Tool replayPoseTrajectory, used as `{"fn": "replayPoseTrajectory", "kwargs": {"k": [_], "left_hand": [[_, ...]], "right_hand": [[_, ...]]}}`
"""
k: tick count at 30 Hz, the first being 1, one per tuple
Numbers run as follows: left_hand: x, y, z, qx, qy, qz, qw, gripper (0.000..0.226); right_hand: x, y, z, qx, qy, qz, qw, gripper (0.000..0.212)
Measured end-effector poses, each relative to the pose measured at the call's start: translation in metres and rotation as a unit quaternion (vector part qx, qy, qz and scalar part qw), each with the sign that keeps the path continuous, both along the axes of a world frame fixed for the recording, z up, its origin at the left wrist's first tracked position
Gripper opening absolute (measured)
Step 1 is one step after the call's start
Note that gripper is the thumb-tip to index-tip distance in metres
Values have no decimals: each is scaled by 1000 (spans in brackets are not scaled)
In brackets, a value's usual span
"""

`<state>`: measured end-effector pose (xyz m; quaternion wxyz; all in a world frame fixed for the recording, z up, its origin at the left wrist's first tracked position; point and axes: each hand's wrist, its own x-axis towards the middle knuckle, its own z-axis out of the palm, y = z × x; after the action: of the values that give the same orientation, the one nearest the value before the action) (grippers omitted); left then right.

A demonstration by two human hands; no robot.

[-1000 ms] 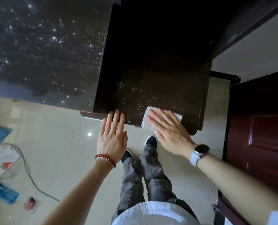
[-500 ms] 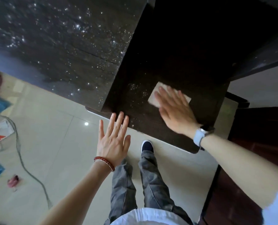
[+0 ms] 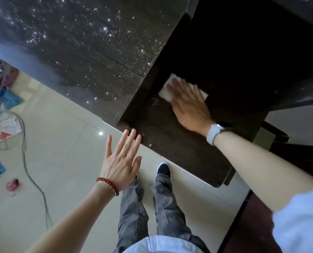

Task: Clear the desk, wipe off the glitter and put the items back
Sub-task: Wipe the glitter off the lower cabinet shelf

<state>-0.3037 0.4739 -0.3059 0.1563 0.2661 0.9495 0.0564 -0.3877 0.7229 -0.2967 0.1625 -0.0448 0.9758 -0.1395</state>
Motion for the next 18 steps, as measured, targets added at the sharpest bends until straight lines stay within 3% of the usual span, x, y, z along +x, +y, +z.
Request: {"fn": "replayPoseTrajectory", "kwargs": {"k": [3,6,9,14,18], "left_hand": [[4,-6,-1,6,-7,16,1000,55],[4,-8,-1,5,-9,25,1000,55],[3,-7,0,3,-8,22,1000,56],[1,-8,-1,-9,-10,16,1000,57],[3,-9,0,-9,-7,17,1000,58]], "right_hand": [[-44,4,-1,1,-5,-119,993,50],[-46,-13,-3,-1,10,-160,987,51],[-35,-29,-3,-27,38,-146,988,52],[-6,-18,4,-81,55,-13,995,50],[-33,-9,3,-117,54,-113,985,47]]}}
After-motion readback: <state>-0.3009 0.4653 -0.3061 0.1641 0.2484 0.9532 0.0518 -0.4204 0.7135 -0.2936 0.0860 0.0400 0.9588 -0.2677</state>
